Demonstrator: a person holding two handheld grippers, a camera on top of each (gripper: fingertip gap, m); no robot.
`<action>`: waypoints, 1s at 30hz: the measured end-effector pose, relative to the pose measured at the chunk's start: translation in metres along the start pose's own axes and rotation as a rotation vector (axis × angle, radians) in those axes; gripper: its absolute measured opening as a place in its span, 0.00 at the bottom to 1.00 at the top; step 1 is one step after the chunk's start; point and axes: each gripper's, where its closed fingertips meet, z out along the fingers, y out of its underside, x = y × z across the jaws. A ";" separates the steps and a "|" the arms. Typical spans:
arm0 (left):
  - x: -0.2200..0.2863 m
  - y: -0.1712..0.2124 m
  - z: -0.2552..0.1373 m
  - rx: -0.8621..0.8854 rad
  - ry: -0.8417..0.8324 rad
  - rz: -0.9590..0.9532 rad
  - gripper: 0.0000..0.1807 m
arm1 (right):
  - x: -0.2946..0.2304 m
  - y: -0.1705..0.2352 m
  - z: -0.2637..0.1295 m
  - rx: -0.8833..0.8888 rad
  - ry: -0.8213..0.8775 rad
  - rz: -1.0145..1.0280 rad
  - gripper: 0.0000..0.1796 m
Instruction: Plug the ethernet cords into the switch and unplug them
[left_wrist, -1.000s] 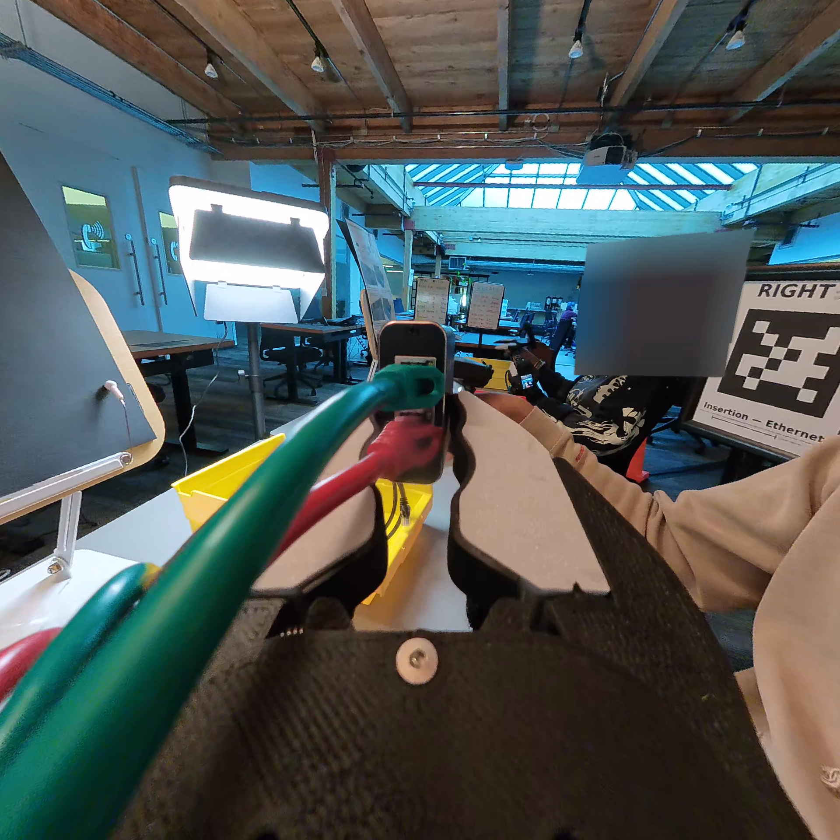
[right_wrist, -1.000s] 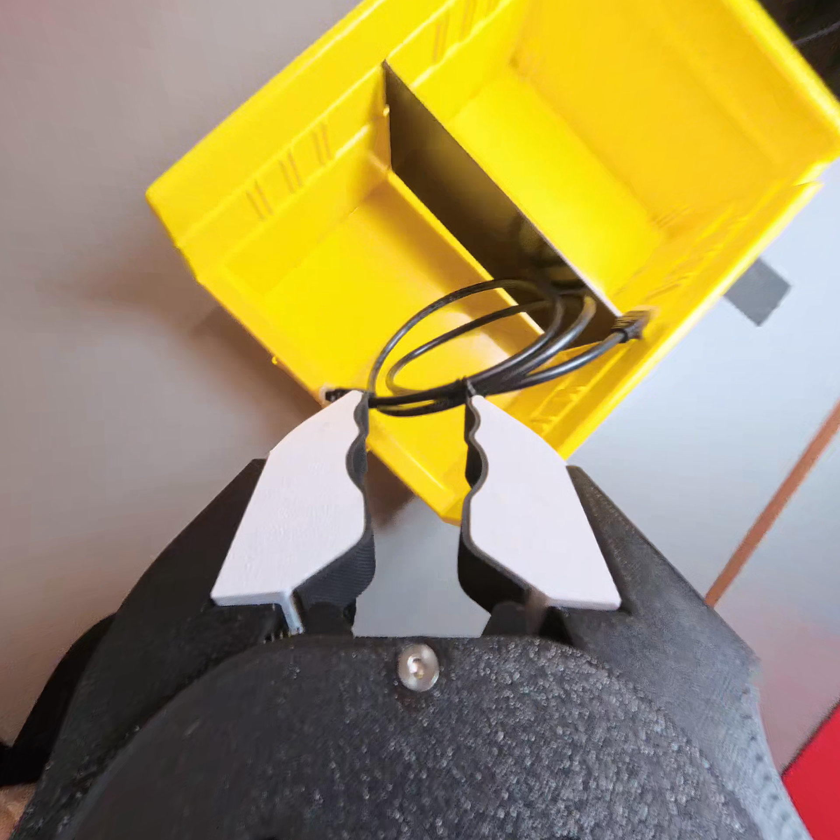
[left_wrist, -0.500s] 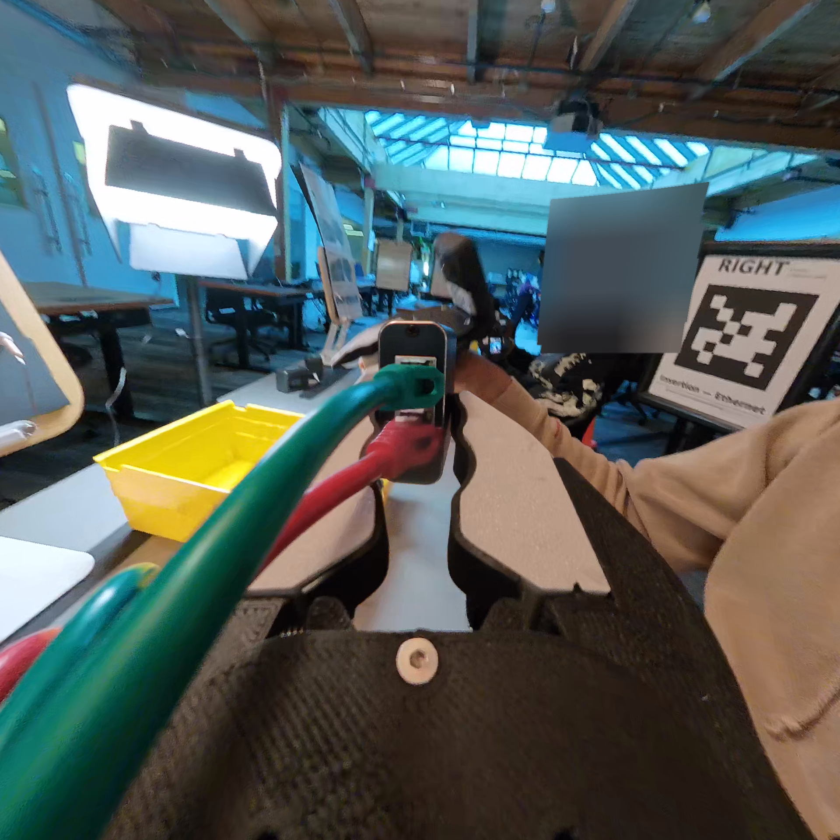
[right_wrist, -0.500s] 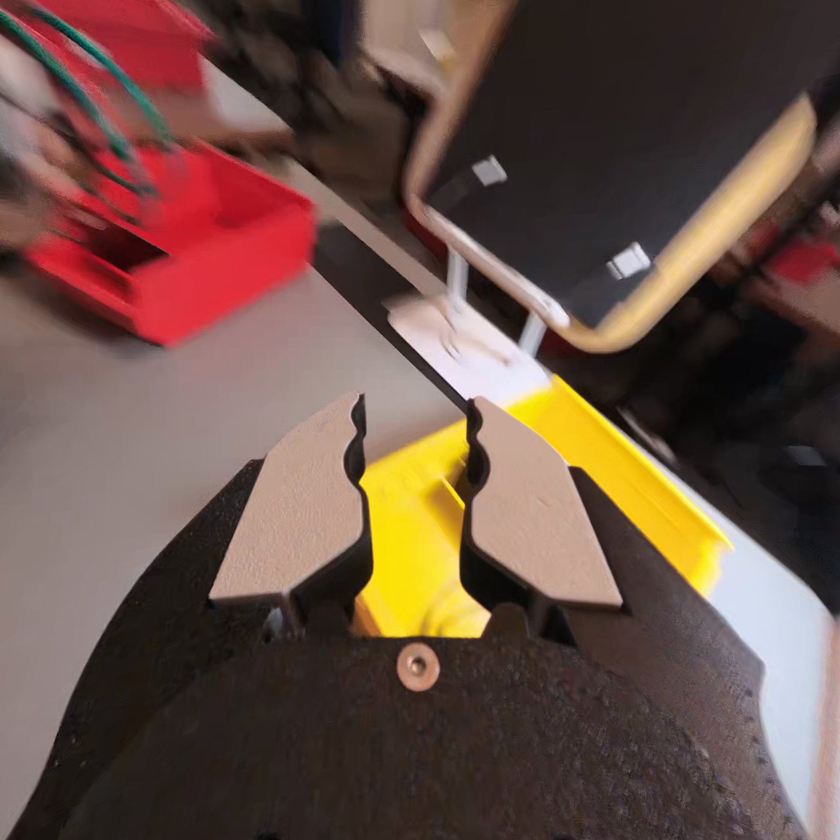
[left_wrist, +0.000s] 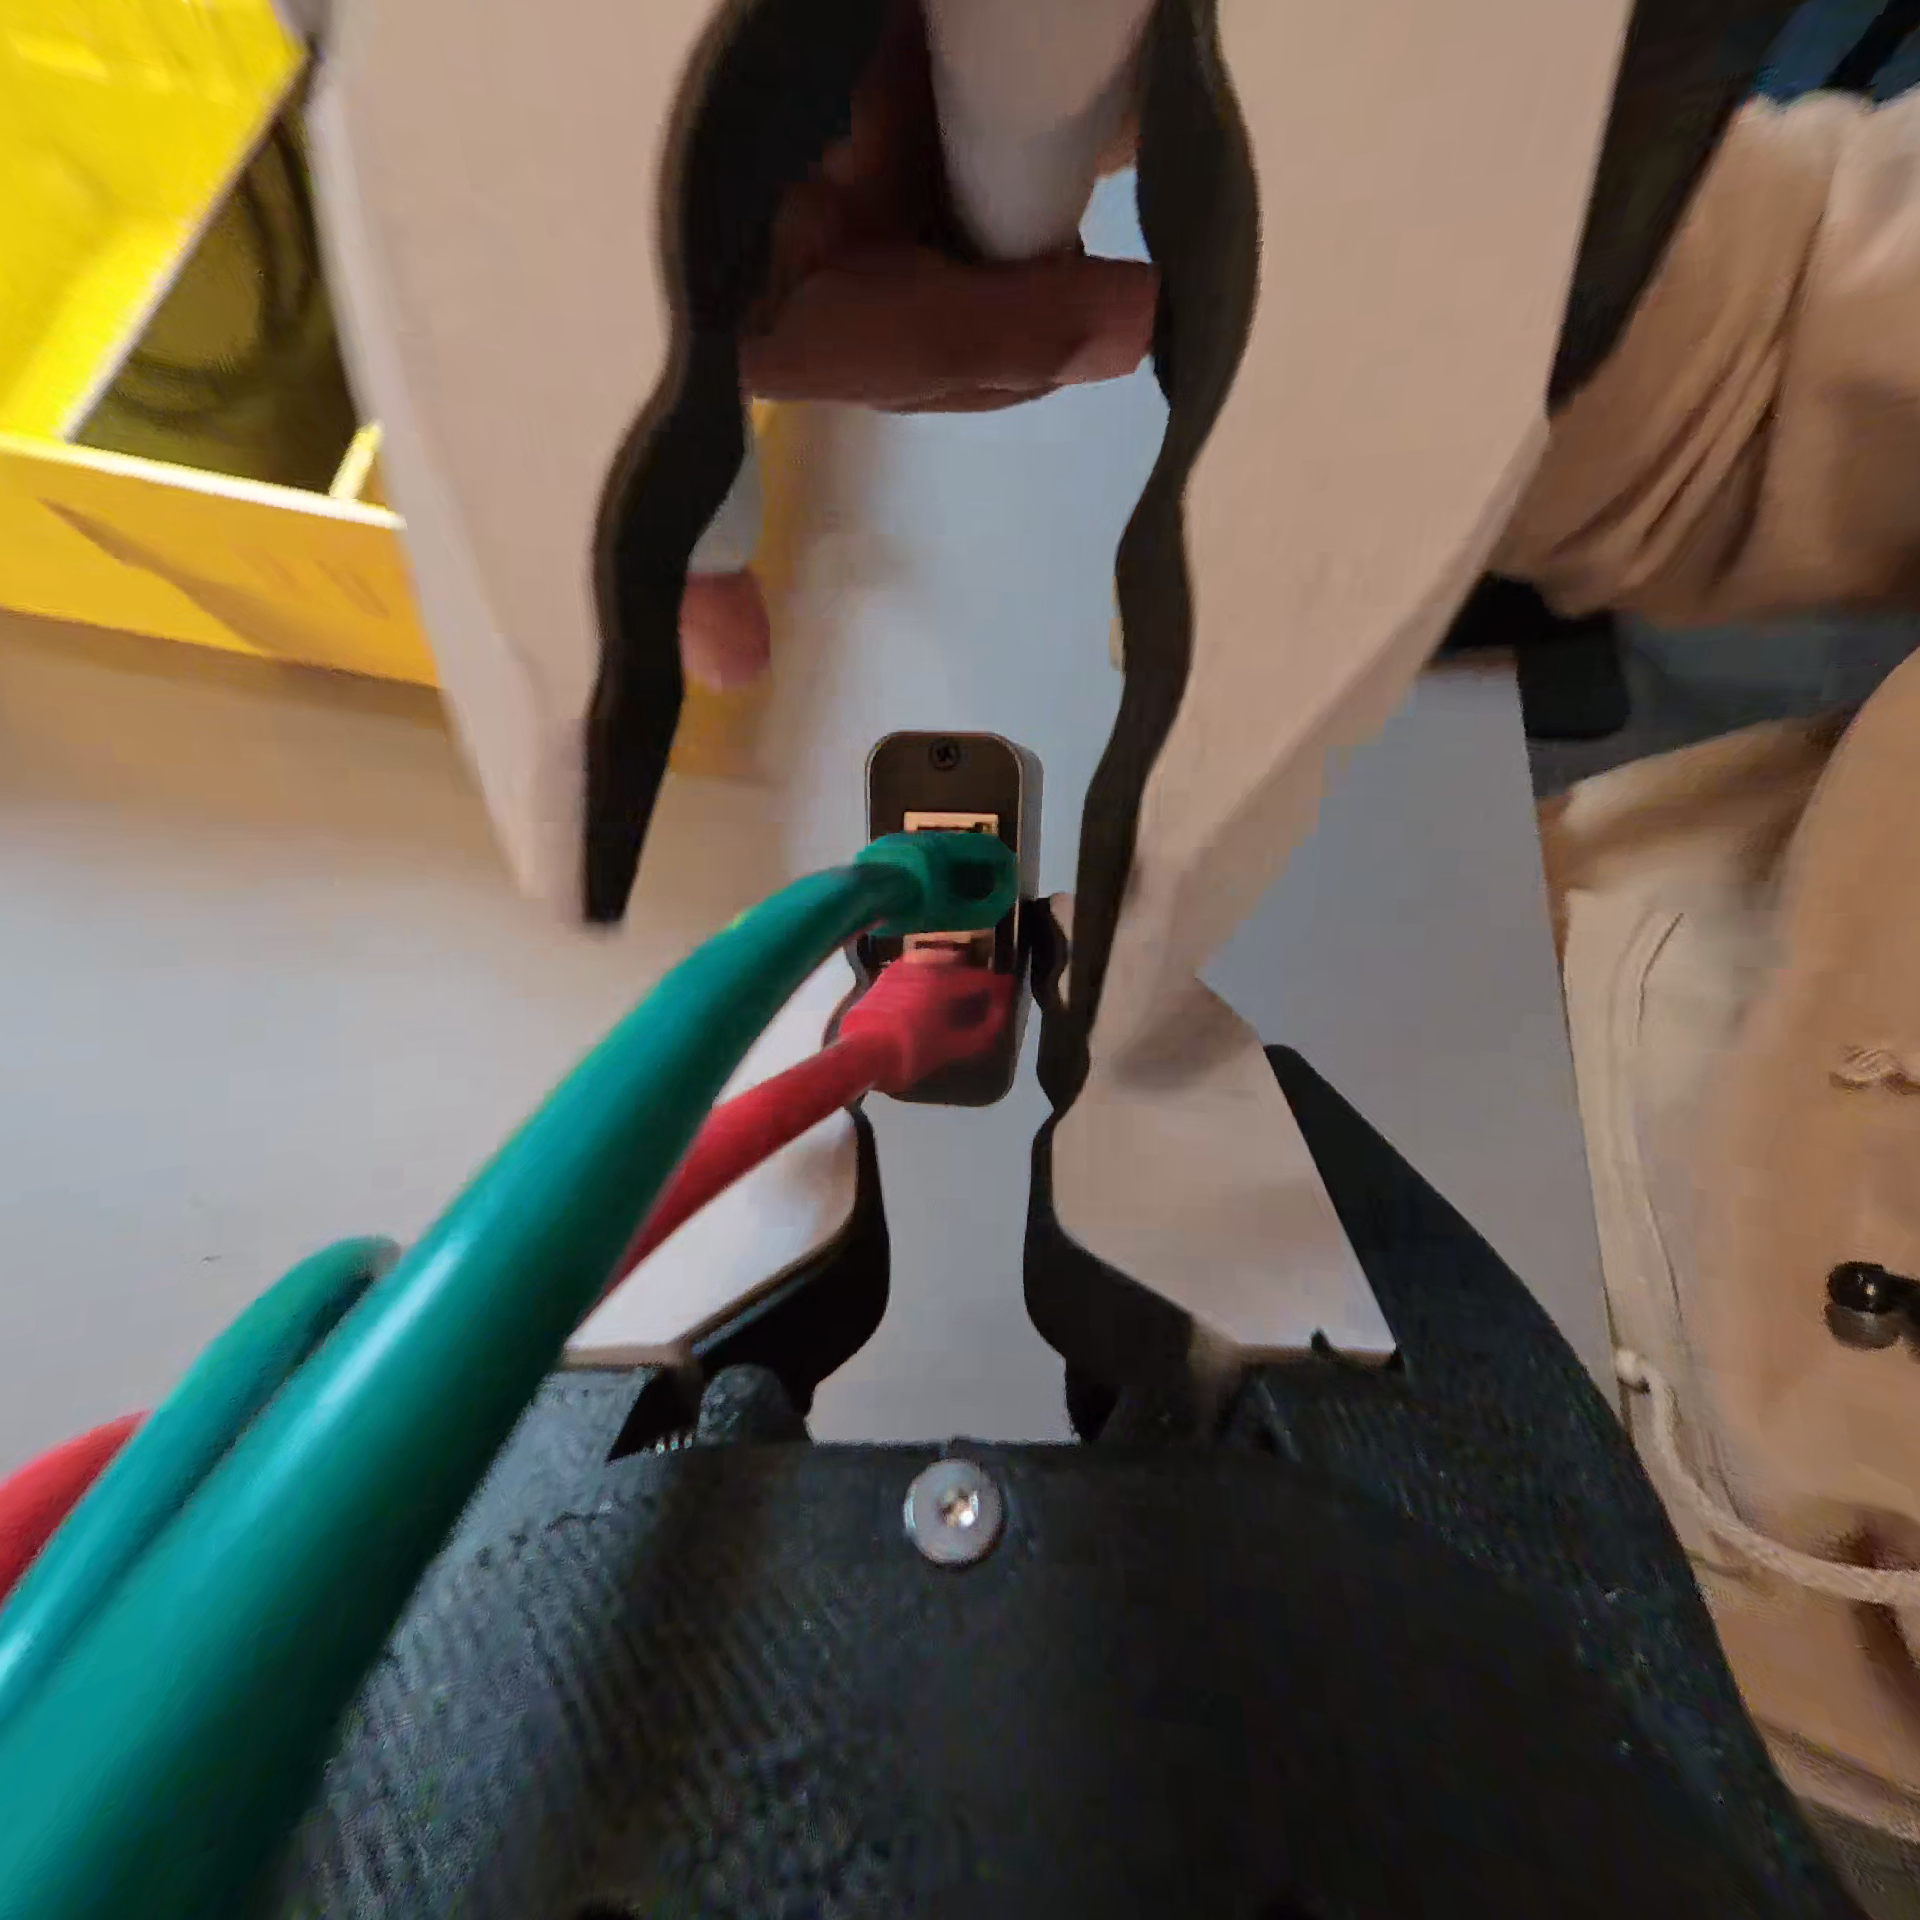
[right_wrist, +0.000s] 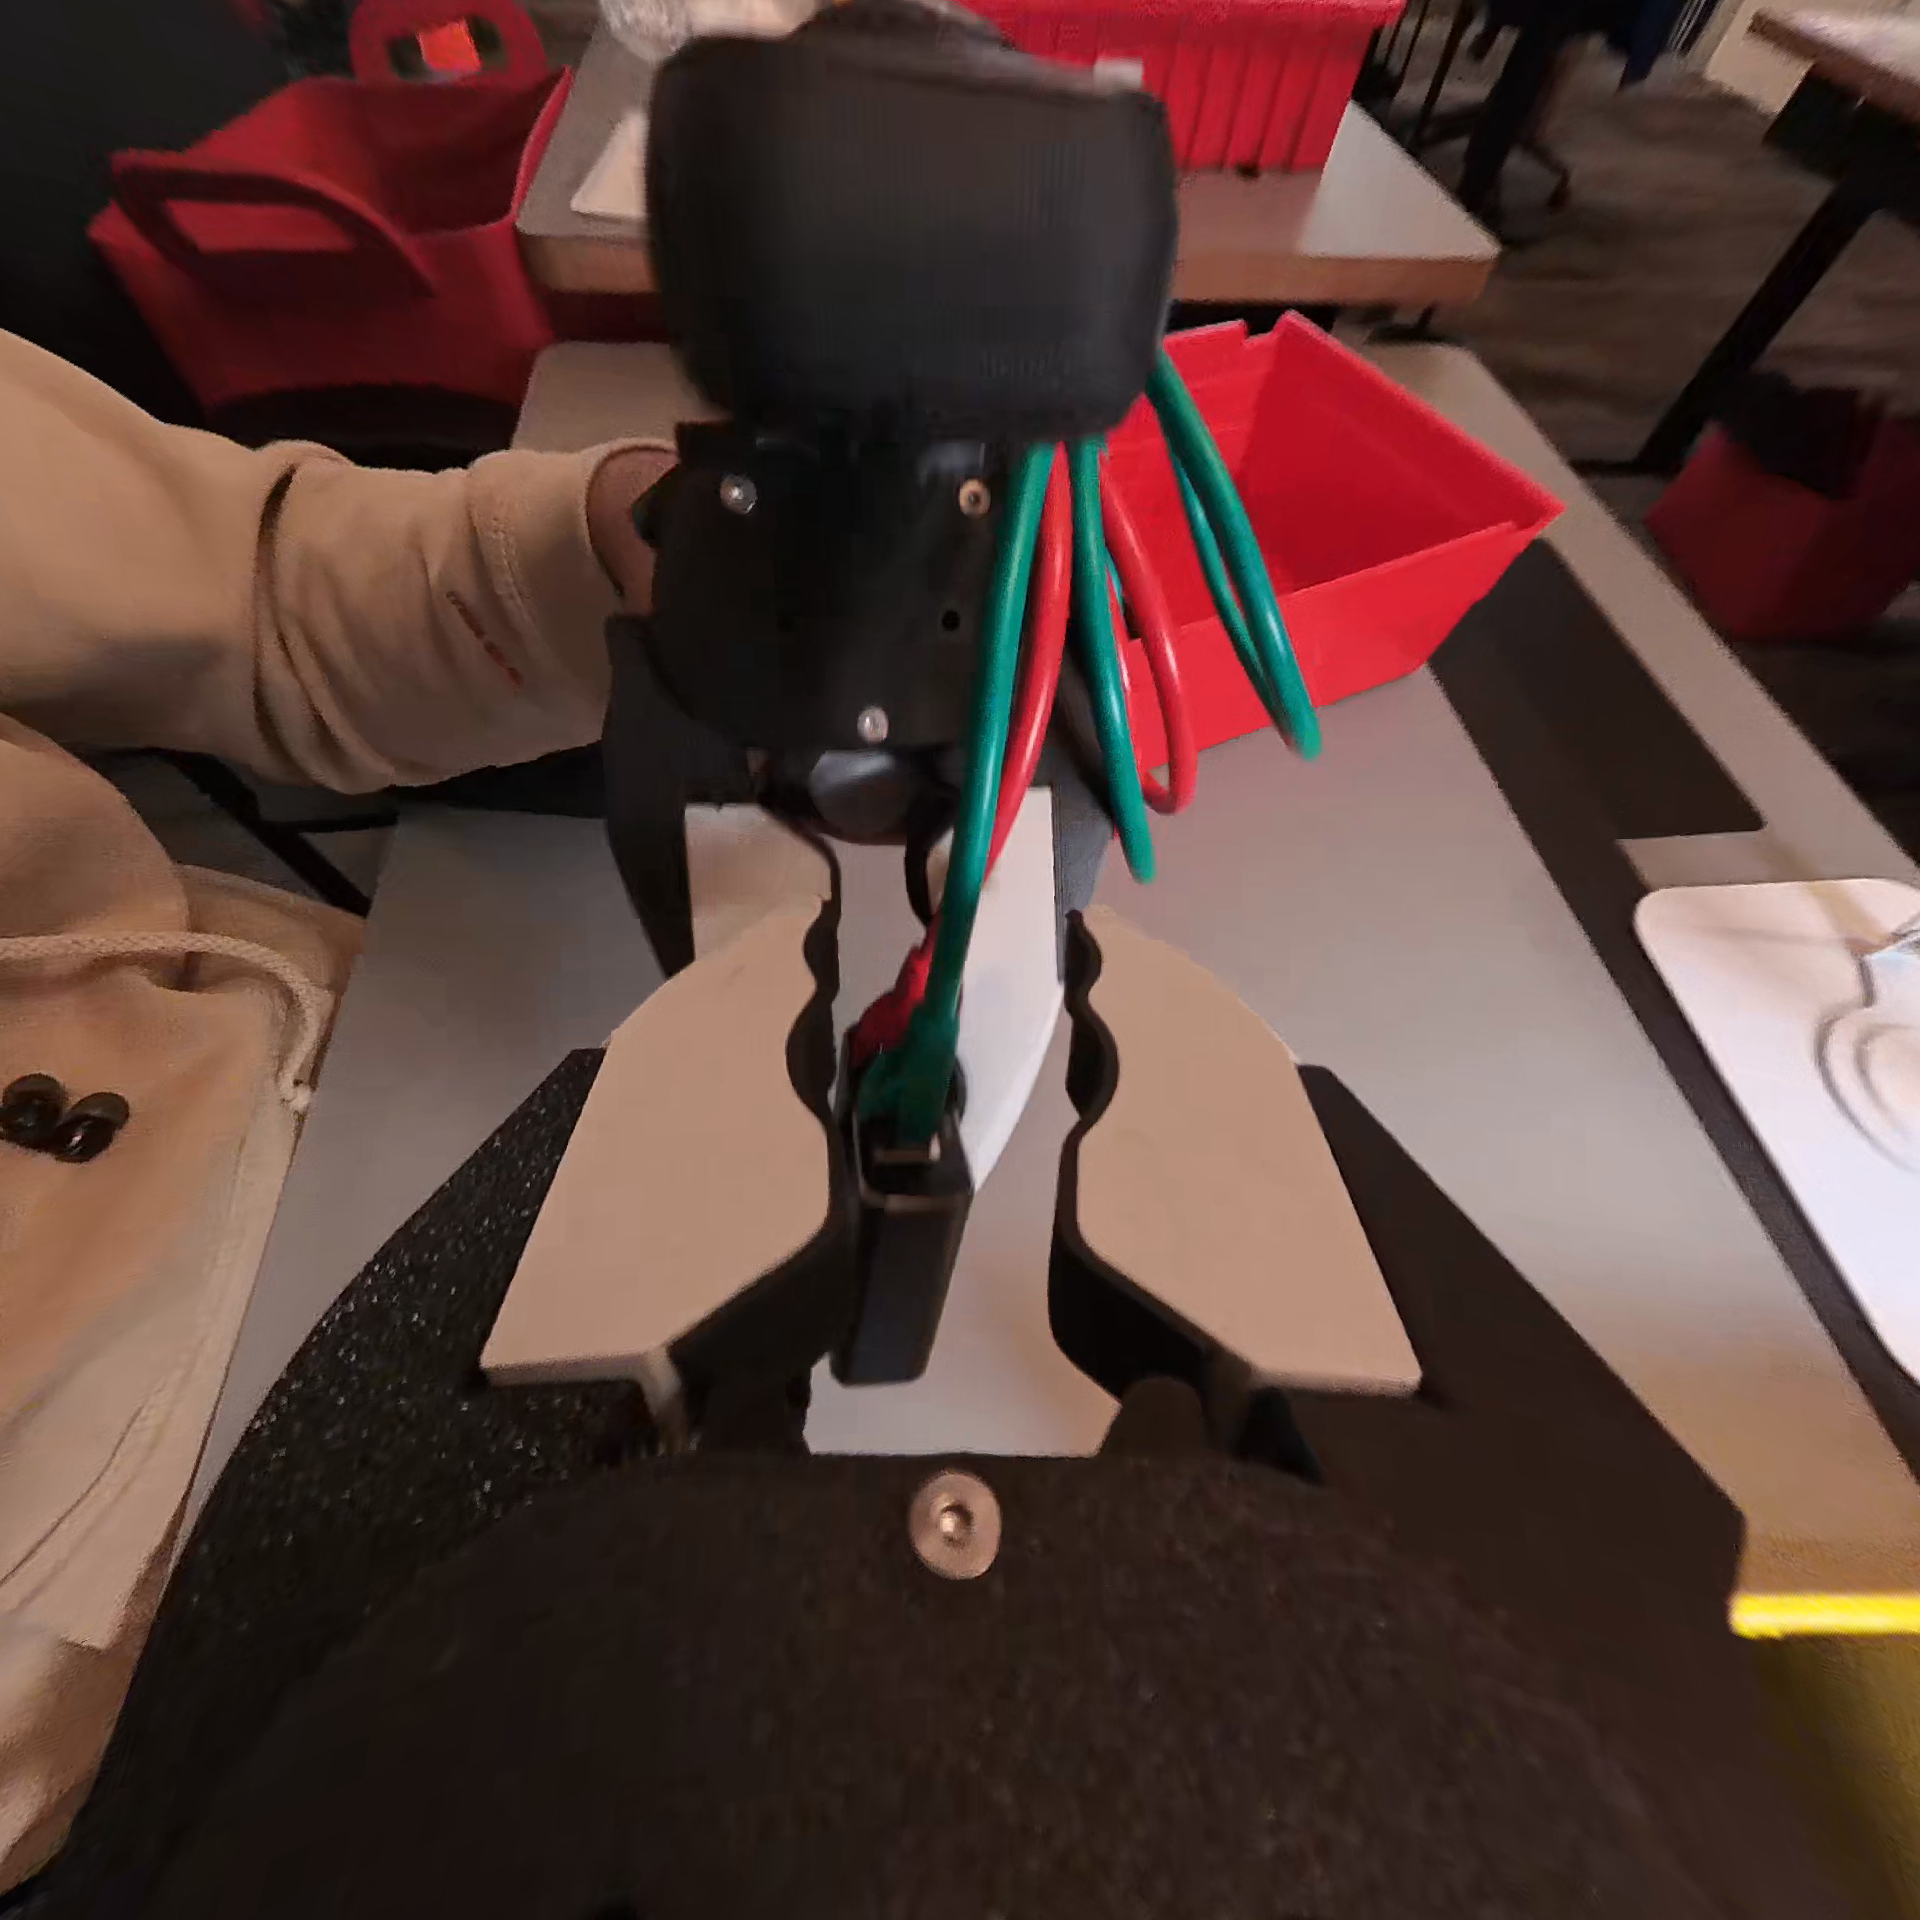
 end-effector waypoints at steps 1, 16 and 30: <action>0.002 0.005 0.006 -0.037 0.005 0.009 0.14 | 0.001 0.003 0.006 -0.014 0.005 0.006 0.21; -0.022 -0.031 -0.005 0.251 -0.117 0.036 0.30 | 0.037 -0.029 -0.032 0.320 0.092 0.079 0.02; -0.010 -0.017 -0.020 0.042 -0.199 0.000 0.20 | 0.055 -0.044 -0.072 0.482 0.168 0.092 0.02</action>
